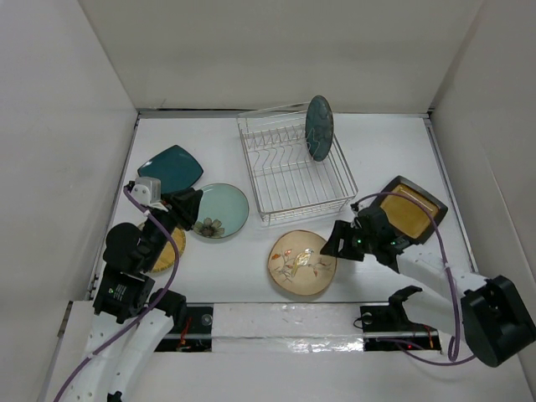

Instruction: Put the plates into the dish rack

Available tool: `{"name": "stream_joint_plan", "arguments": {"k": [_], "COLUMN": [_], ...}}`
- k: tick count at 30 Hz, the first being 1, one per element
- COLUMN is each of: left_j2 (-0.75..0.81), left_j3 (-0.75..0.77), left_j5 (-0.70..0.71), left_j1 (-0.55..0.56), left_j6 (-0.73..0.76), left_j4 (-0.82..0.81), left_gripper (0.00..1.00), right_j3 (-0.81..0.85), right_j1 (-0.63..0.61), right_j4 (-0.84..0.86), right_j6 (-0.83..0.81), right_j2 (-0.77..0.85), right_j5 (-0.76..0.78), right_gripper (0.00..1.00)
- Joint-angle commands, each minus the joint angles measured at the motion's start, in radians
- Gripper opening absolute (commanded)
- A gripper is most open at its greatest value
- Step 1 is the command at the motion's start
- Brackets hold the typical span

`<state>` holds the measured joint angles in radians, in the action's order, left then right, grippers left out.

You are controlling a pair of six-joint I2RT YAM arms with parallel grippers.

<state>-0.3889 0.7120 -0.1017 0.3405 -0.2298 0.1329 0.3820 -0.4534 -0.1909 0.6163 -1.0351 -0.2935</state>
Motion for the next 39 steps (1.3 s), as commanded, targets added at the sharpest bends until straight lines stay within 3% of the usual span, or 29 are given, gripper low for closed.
{"name": "stream_joint_plan", "arguments": {"k": [1, 3, 6, 7, 8, 10, 11, 16, 20, 24, 28, 31, 35, 39], "left_j2": [-0.004, -0.008, -0.011, -0.013, -0.013, -0.015, -0.016, -0.016, -0.013, -0.008, 0.001, 0.004, 0.007, 0.016], "left_j3": [-0.006, -0.006, -0.006, -0.005, -0.006, -0.005, -0.006, -0.005, -0.005, -0.005, -0.005, -0.008, -0.006, -0.008], "left_j5": [0.007, 0.008, 0.013, 0.014, 0.016, 0.019, 0.02, 0.03, 0.034, 0.031, 0.023, 0.014, -0.003, -0.009], "left_j1": [0.005, 0.005, 0.005, 0.005, 0.005, 0.005, 0.005, 0.005, 0.005, 0.005, 0.005, 0.005, 0.005, 0.005], "left_j6": [-0.002, -0.002, 0.001, 0.0, 0.001, 0.001, 0.001, 0.003, 0.001, 0.003, 0.0, -0.002, -0.002, -0.002], "left_j4": [-0.033, -0.035, -0.033, -0.033, -0.033, -0.033, -0.033, -0.032, -0.033, -0.033, -0.036, -0.035, -0.036, -0.036], "left_gripper": [0.23, 0.24, 0.24, 0.24, 0.24, 0.24, 0.24, 0.24, 0.24, 0.24, 0.24, 0.24, 0.24, 0.24], "right_j3": [-0.006, -0.021, -0.037, -0.049, -0.055, -0.077, -0.081, -0.057, 0.07, 0.256, 0.505, 0.656, 1.0, 1.242], "right_j1": [-0.008, -0.008, -0.008, -0.017, -0.018, -0.018, -0.028, -0.099, -0.163, -0.176, -0.176, -0.185, -0.185, -0.185], "right_j4": [0.122, 0.18, 0.292, 0.315, 0.349, 0.395, 0.4, 0.32, 0.135, 0.081, 0.106, 0.11, 0.067, 0.077], "right_j6": [0.016, 0.025, 0.042, 0.043, 0.046, 0.065, 0.071, 0.069, 0.027, 0.008, -0.039, -0.119, -0.265, -0.429], "right_j2": [-0.077, -0.126, -0.227, -0.249, -0.284, -0.302, -0.295, -0.096, 0.124, 0.198, 0.132, 0.003, -0.212, -0.458], "right_j5": [-0.058, -0.107, -0.163, -0.174, -0.186, -0.19, -0.182, -0.154, -0.124, -0.105, -0.006, 0.184, 0.582, 0.85], "right_gripper": [0.71, 0.69, 0.57, 0.43, 0.37, 0.08, 0.0, 0.0, 0.0, 0.0, 0.0, 0.0, 0.0, 0.0]}}
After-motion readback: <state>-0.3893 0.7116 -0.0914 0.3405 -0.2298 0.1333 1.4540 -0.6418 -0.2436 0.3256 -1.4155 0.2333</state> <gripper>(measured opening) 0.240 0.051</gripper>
